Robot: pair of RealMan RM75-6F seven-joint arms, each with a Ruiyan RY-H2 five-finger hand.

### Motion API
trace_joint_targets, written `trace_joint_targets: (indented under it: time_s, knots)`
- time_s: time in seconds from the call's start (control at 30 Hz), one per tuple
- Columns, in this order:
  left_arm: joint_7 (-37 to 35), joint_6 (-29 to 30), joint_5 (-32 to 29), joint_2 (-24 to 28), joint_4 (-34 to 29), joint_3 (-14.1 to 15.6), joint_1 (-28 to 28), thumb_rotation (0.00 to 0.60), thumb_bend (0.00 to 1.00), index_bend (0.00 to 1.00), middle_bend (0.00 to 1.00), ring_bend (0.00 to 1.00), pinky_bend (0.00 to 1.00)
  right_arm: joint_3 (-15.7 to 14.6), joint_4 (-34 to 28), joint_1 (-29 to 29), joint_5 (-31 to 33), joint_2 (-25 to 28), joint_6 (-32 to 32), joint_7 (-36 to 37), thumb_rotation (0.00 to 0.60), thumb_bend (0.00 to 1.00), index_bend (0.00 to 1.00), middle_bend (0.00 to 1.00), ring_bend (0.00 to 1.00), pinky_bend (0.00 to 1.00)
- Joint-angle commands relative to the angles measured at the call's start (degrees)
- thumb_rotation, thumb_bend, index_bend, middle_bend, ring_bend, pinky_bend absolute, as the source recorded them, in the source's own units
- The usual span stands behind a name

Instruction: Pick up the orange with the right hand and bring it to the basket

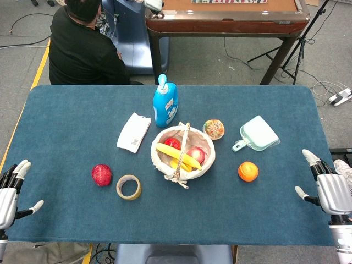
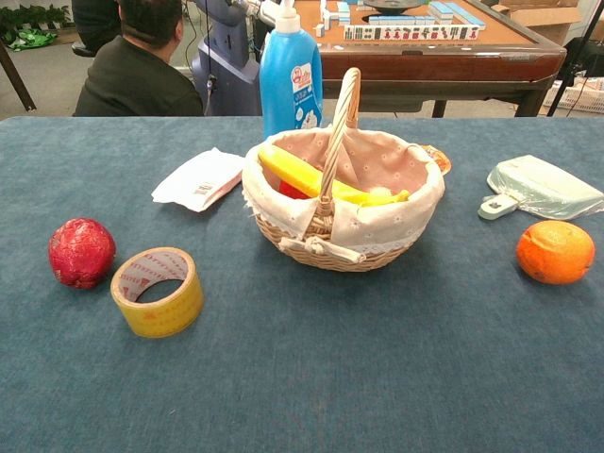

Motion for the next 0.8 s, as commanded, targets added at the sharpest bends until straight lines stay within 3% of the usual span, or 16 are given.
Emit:
trace_joint_targets:
  time_s: [0.03, 0.43, 0.8]
  knots:
    - [0.11, -0.14, 0.07, -0.03, -0.05, 0.00, -0.12, 0.600, 0.17, 0.04, 0.00, 0.00, 0.08, -0.01, 0.10, -0.09, -0.11, -0.04, 0.18, 0.15, 0.600, 0.16, 0.02, 0.15, 0.18, 0.44]
    - [0.64, -0.22, 0.11, -0.22, -0.19, 0.13, -0.21, 0.600, 0.17, 0.04, 0.00, 0.00, 0.08, 0.83, -0.62, 1.48, -0.47, -0.50, -0.90, -2.67, 0.600, 0.16, 0.02, 0.16, 0.18, 0.44]
    - [0.21, -0.01, -0.43, -0.22, 0.37, 0.33, 0.27, 0.600, 0.17, 0.04, 0.00, 0.00, 0.08, 1.63, -1.54, 9.19, 2.82, -2.45, -13.63, -9.34, 0.600, 0.16, 0.02, 0.16, 0.18, 0.44]
